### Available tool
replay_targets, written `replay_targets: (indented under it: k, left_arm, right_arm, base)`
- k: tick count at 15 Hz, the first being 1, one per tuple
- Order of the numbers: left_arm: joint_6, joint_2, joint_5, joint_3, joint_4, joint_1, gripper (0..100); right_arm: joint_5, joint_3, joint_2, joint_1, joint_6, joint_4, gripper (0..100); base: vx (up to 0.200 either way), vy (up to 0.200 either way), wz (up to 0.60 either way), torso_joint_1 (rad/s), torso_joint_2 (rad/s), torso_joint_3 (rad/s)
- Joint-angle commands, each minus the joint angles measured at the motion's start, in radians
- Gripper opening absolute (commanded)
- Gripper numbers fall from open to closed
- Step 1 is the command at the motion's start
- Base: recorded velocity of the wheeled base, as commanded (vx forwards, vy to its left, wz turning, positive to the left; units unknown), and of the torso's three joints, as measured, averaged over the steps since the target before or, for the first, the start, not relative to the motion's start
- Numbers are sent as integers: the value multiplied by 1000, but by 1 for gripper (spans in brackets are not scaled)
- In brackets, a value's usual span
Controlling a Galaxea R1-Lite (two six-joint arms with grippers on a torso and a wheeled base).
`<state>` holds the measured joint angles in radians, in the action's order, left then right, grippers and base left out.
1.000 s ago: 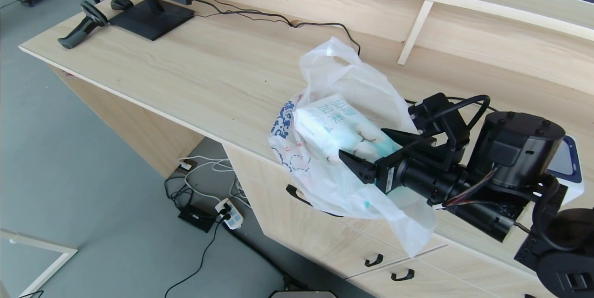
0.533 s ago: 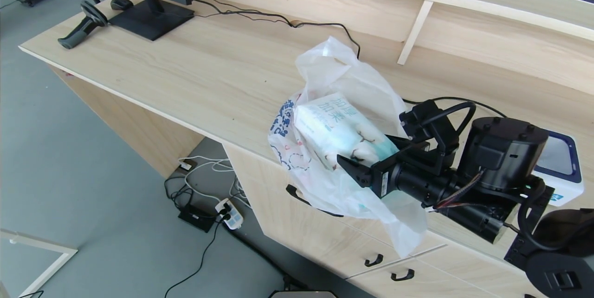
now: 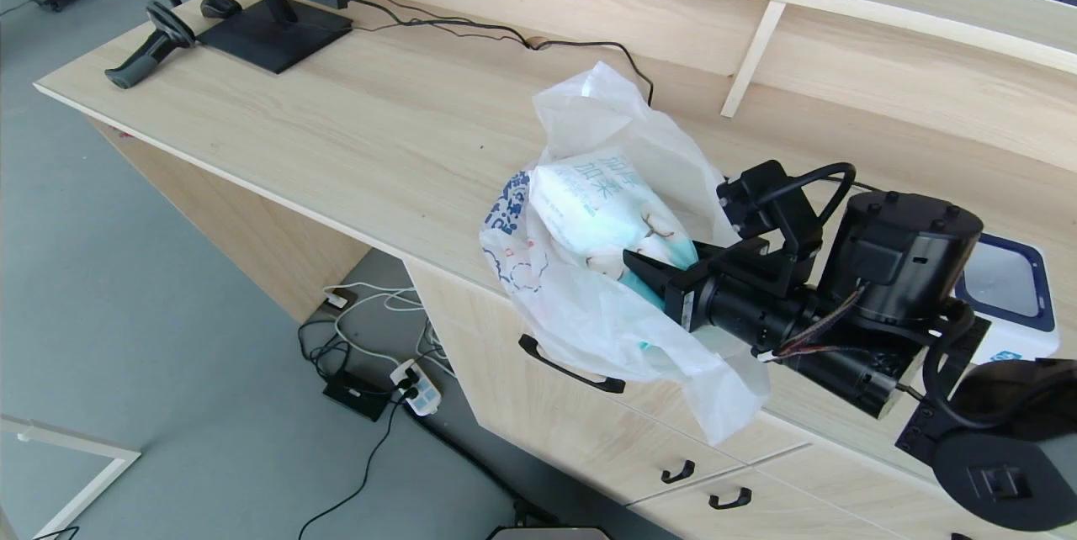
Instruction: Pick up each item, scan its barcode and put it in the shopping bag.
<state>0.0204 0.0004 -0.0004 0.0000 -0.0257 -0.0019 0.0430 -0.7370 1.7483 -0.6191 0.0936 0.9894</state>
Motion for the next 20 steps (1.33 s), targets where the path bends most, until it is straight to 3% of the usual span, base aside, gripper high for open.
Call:
replay_targets:
  k: [1,10,11,20]
  left_arm:
    - [1,1,-1,0,1,0,100]
    - [1,1,0,0,1,0,100]
    - [1,1,-1,0,1,0,100]
    - [1,1,0,0,1,0,100]
  right_arm:
    - [5,-7,-10,30,9,3,0]
    - [34,13,11,99,75,26,0]
    - [29,21,10,99,81,26,100]
    - [2,28,-108,78,77,149,100]
  base:
    - [0,0,0,0,0,0]
    - [0,0,0,0,0,0]
    - [0,0,0,0,0,0]
    - [0,0,0,0,0,0]
